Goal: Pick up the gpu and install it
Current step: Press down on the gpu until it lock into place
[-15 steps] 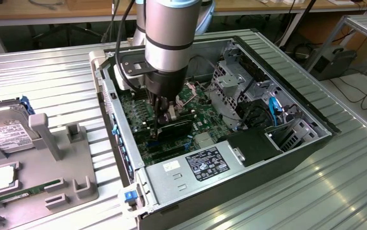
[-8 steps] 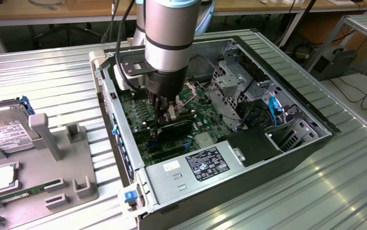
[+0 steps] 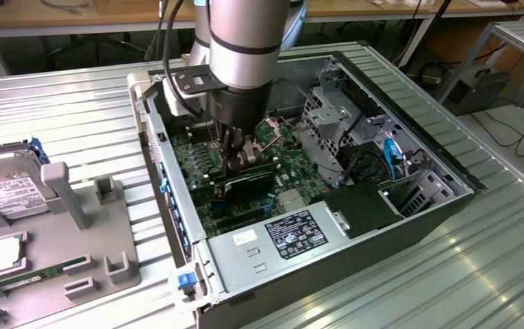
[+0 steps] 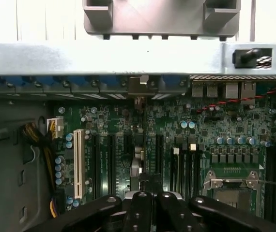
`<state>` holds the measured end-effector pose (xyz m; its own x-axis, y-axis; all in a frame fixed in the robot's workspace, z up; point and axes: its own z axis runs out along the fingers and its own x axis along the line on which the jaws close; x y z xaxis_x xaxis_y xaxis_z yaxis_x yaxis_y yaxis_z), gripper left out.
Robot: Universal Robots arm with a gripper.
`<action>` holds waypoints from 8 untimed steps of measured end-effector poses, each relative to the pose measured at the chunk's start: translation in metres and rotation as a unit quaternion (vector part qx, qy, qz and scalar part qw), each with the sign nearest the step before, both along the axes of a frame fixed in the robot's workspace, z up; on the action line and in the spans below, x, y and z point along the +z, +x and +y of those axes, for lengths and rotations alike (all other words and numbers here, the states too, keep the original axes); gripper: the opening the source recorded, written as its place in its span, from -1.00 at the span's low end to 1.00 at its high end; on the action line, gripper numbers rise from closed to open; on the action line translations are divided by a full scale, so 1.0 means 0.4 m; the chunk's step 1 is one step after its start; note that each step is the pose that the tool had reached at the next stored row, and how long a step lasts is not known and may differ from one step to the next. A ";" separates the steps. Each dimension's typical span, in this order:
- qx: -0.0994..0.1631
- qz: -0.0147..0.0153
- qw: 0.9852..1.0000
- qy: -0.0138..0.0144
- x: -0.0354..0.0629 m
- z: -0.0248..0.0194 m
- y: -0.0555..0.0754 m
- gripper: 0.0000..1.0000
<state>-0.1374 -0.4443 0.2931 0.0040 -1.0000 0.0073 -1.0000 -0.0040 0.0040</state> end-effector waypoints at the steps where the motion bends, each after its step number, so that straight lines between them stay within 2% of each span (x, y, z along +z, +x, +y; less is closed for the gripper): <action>1: 0.000 0.000 1.000 0.000 0.009 0.000 0.000 -0.79; 4: 0.000 0.000 1.000 0.000 0.025 0.000 0.001 -0.79; 8: 0.000 0.000 1.000 0.000 0.025 0.000 0.001 -0.79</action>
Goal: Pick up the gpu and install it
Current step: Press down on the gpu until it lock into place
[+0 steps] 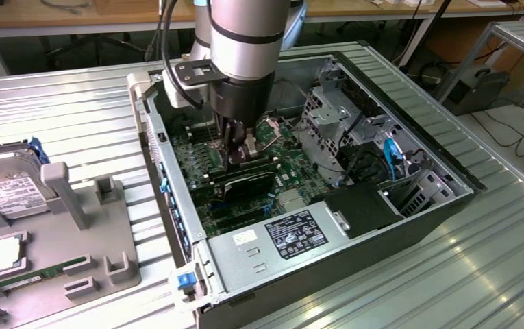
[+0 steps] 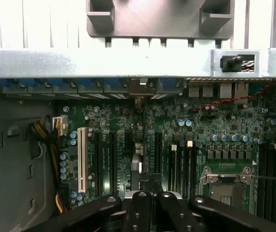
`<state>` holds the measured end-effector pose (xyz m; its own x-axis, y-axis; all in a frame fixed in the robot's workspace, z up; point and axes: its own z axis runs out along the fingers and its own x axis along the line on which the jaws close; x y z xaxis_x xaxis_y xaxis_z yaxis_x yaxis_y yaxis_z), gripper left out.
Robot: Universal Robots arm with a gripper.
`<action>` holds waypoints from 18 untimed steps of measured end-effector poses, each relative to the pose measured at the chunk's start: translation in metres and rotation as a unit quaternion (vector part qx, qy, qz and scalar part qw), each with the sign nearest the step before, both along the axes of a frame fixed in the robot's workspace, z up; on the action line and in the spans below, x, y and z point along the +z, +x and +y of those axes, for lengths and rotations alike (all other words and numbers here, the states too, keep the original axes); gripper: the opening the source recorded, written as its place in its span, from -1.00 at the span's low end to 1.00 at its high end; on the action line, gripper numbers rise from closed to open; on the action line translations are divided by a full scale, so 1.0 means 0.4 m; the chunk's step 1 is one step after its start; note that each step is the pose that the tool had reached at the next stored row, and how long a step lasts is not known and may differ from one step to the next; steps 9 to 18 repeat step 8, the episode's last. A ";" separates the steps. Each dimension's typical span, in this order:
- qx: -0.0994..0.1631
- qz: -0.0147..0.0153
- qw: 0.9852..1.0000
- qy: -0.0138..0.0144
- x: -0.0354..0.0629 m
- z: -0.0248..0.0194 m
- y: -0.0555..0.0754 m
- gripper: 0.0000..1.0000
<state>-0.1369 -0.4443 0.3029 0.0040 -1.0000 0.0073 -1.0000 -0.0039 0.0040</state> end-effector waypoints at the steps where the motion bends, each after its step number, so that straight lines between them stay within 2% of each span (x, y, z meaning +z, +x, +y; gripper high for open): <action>1: 0.000 0.000 1.000 0.000 0.000 0.000 0.000 -0.79; 18: 0.000 0.000 1.000 0.000 0.000 0.000 0.000 -0.79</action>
